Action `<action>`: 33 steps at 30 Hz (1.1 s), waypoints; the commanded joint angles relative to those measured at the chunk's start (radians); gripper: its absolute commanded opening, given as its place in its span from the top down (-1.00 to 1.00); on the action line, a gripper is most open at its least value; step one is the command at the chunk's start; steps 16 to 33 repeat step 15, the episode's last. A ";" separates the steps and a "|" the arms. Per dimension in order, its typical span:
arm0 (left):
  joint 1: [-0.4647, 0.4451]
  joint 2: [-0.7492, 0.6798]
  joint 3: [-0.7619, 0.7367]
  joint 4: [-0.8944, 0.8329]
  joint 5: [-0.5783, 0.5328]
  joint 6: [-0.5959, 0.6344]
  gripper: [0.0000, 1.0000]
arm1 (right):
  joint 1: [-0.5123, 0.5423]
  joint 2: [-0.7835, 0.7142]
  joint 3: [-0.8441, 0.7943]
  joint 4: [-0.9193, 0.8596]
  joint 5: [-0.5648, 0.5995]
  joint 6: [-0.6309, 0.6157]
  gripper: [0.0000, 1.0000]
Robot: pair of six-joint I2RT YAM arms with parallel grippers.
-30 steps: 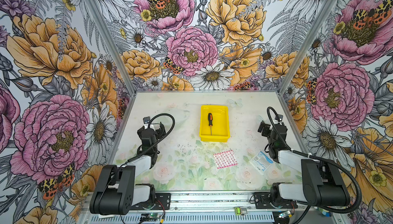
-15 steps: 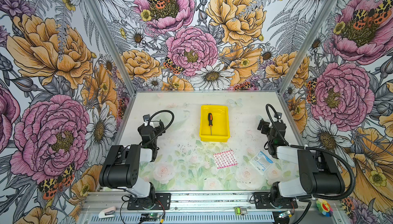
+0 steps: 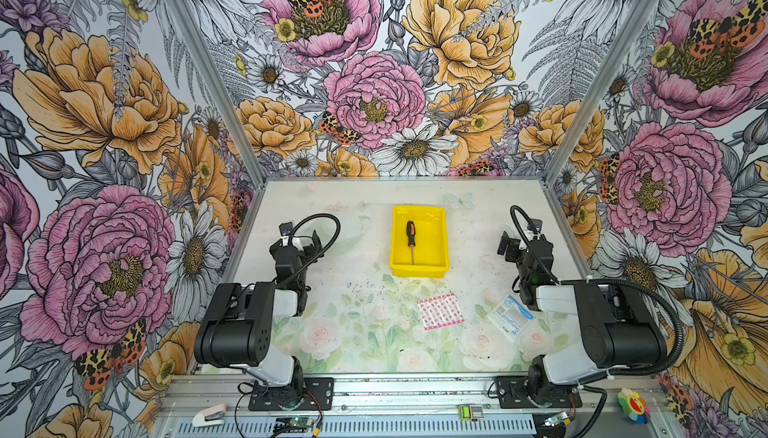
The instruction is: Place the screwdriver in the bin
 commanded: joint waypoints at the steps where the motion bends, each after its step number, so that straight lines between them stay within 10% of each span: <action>1: -0.001 0.004 0.001 0.036 0.011 0.024 -0.97 | 0.009 0.011 -0.013 0.050 -0.010 -0.014 -0.99; 33: 0.008 0.005 0.013 0.015 0.111 0.045 -0.97 | 0.008 0.010 -0.017 0.054 -0.011 -0.014 -0.99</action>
